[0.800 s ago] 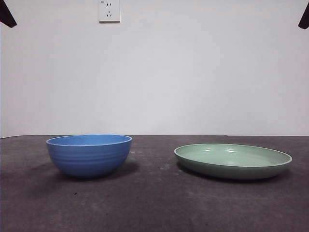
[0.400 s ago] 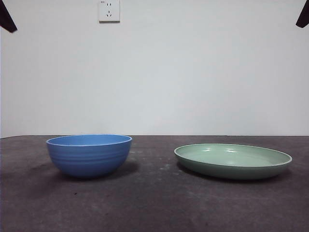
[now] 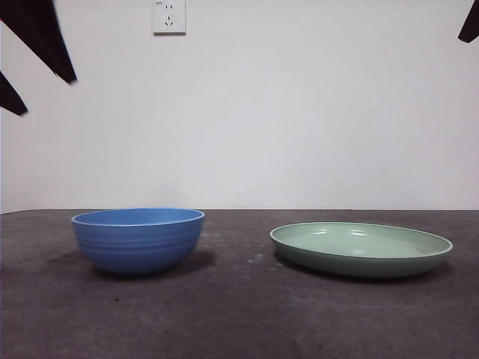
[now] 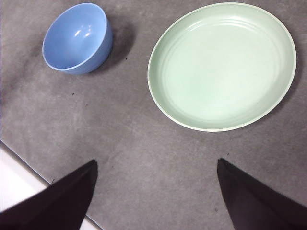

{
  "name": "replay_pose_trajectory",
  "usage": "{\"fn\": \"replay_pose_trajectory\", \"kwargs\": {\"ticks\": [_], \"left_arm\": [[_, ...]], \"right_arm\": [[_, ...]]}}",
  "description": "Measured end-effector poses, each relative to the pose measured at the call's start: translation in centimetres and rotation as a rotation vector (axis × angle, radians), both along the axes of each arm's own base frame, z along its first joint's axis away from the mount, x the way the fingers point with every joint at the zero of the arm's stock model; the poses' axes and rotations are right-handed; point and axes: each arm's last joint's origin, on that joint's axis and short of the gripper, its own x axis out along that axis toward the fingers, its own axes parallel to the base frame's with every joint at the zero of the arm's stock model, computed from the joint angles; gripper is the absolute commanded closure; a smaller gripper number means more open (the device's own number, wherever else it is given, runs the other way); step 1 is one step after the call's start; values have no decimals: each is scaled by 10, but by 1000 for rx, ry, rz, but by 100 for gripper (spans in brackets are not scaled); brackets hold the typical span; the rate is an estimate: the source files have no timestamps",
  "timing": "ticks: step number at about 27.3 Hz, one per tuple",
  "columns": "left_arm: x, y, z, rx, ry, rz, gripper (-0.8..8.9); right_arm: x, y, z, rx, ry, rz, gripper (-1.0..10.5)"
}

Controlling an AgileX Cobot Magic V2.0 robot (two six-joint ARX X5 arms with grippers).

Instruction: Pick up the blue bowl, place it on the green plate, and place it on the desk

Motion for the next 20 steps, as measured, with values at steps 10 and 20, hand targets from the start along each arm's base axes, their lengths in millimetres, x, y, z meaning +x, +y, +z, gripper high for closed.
{"fn": "replay_pose_trajectory", "kwargs": {"ticks": [10, 20], "left_arm": [[63, -27, -38, 175, 80, 42, 431], [103, -39, -98, 275, 158, 90, 453]], "right_arm": [[0, 0, 0, 0, 0, 0, 547], [0, 0, 0, 0, -3, 0, 547]]}}
